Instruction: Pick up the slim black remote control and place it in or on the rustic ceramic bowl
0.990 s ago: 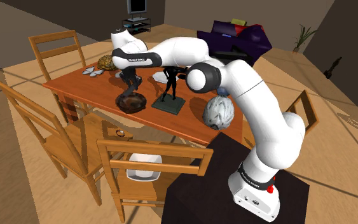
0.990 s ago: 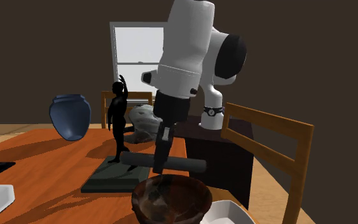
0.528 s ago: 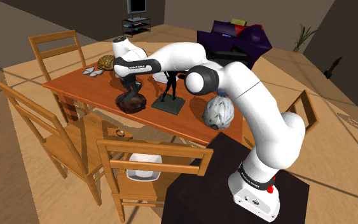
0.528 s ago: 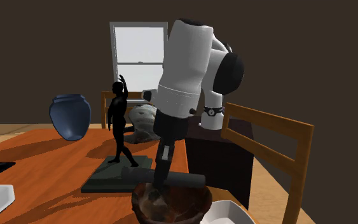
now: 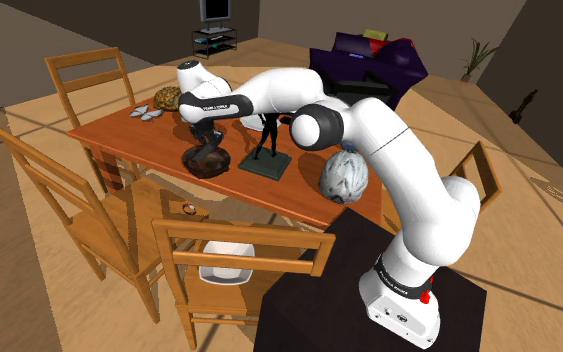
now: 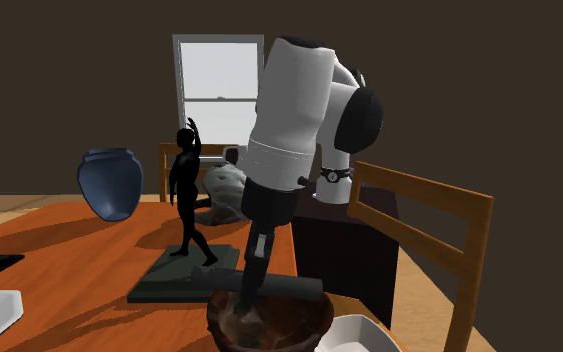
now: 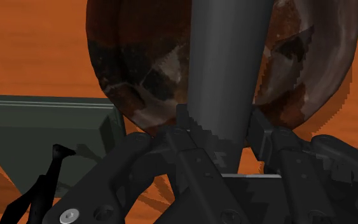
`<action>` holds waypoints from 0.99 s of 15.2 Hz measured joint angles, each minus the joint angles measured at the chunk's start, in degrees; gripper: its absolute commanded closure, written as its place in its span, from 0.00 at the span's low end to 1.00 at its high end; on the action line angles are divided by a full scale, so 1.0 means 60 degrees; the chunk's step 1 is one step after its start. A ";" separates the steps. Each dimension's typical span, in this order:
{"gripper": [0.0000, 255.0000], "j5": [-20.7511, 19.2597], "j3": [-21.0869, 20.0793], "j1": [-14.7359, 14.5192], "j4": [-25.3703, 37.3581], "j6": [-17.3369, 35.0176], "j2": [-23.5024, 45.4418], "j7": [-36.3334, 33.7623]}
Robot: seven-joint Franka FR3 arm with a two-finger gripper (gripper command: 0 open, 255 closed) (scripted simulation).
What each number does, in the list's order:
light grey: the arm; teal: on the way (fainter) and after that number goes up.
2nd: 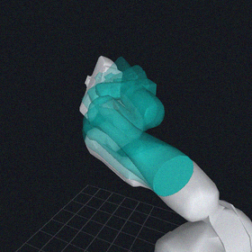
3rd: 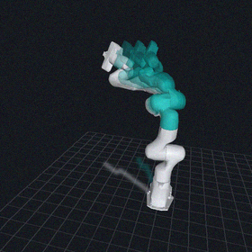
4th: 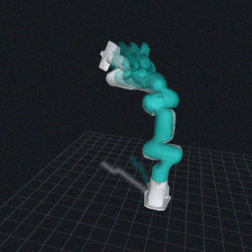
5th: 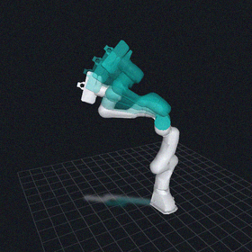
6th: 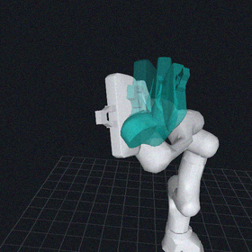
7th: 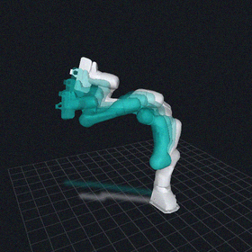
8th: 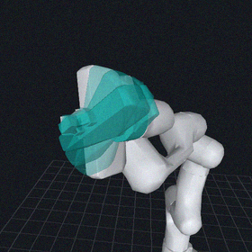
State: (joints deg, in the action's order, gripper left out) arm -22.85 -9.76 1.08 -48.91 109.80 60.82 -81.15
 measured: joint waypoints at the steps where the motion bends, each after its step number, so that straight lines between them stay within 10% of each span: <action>1: 0.00 0.0000 0.0000 0.0000 0.0000 0.0000 -0.0001 0.0000; 15: 0.00 0.0080 -0.0067 -0.0154 0.0337 -0.0806 -0.0469 0.0070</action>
State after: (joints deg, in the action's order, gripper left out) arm -22.37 -10.16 0.16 -46.89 104.96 58.01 -80.73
